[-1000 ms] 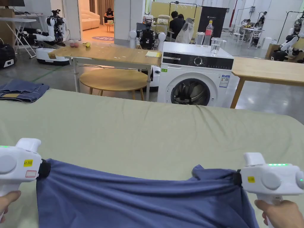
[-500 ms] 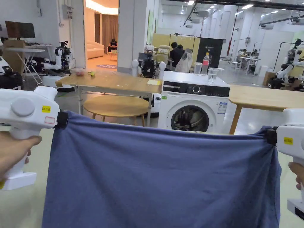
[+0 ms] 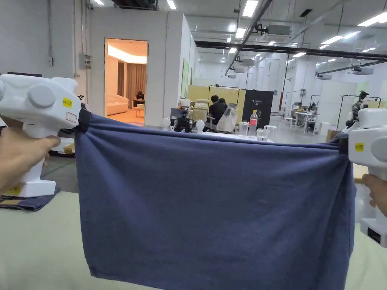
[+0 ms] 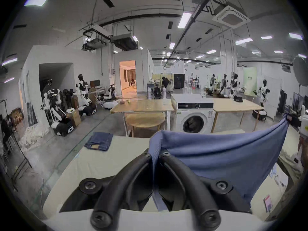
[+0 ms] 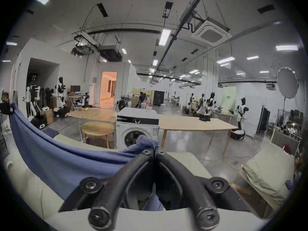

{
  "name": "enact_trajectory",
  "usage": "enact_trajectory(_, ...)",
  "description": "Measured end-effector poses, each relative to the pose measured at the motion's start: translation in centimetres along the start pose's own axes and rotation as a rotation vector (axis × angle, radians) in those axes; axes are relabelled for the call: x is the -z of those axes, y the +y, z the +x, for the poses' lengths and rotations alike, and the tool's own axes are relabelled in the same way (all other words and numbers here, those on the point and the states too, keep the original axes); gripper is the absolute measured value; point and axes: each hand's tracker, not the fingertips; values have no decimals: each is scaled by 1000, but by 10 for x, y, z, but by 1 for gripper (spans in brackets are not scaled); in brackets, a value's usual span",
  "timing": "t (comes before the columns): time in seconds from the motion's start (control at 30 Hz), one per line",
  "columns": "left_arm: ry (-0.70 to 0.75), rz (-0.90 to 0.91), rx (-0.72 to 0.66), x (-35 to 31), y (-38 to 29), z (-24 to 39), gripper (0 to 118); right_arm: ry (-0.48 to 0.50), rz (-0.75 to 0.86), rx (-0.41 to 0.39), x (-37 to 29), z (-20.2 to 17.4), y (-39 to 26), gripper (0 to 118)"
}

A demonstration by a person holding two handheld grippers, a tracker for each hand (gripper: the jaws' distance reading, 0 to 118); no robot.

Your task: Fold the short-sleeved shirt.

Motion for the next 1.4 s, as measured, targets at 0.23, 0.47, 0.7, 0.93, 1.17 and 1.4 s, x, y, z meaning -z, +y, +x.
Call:
enact_trajectory(0.23,29,71,25,1,51,2,0,-48,116,-31,9,-9,58,0)
enact_trajectory(0.47,39,84,59,3,52,8,0,-59,125,-51,13,-9,55,0)
enact_trajectory(0.7,15,30,63,7,-9,7,0,-52,59,-72,3,-9,-9,0)
enact_trajectory(0.93,-24,-60,53,-10,-104,-1,0,-26,-24,-94,-43,-9,-90,0)
enact_trajectory(1.17,-61,-98,10,-66,-184,-10,0,1,-88,-94,-111,-8,-149,0)
enact_trajectory(1.4,-102,-177,-30,-125,-283,-12,0,24,-198,-99,-176,-2,-226,0)
